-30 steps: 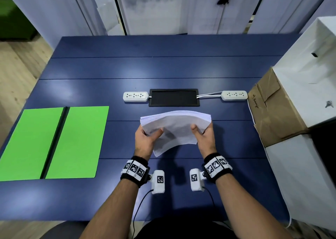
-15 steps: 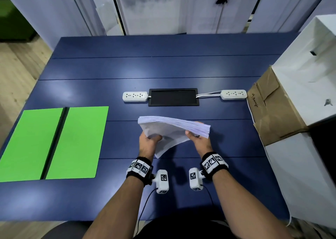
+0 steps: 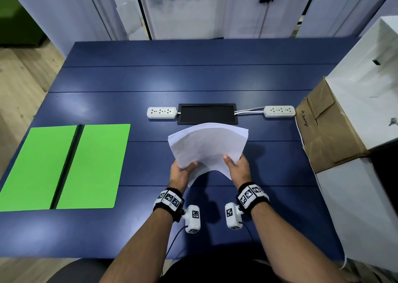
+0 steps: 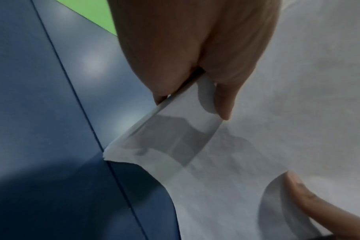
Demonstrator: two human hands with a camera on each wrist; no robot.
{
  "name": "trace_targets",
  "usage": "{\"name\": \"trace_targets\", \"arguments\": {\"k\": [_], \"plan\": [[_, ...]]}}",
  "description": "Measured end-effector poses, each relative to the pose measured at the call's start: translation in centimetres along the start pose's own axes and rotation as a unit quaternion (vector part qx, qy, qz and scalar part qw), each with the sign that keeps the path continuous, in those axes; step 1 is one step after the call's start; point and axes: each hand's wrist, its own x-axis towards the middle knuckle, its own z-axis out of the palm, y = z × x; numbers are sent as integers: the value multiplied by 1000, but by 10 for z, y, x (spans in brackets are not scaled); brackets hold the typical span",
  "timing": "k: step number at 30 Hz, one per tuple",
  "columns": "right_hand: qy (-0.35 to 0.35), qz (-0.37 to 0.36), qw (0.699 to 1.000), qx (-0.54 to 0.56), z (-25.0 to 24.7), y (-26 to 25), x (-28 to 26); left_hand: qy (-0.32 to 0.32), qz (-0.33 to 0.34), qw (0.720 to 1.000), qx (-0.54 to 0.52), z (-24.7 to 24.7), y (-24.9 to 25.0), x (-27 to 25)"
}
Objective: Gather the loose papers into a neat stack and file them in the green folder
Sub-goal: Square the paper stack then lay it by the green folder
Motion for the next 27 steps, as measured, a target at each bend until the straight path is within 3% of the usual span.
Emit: {"name": "trace_targets", "arguments": {"k": [6,12,17,27], "plan": [[-26,-13,1000,-10,-12,-12,-2,-29,-17,999,26,-12,12,-3],[-82,47,993,72,-14,-10,-27,-41,-59,997,-21,-27,4,-24],[-105,67,992,19,-13,11,-42,-51,-70,996,-17,-36,-6,-37],[-107,95,989,28,23,25,-74,-71,-149,986,-17,-86,-37,-44]]}}
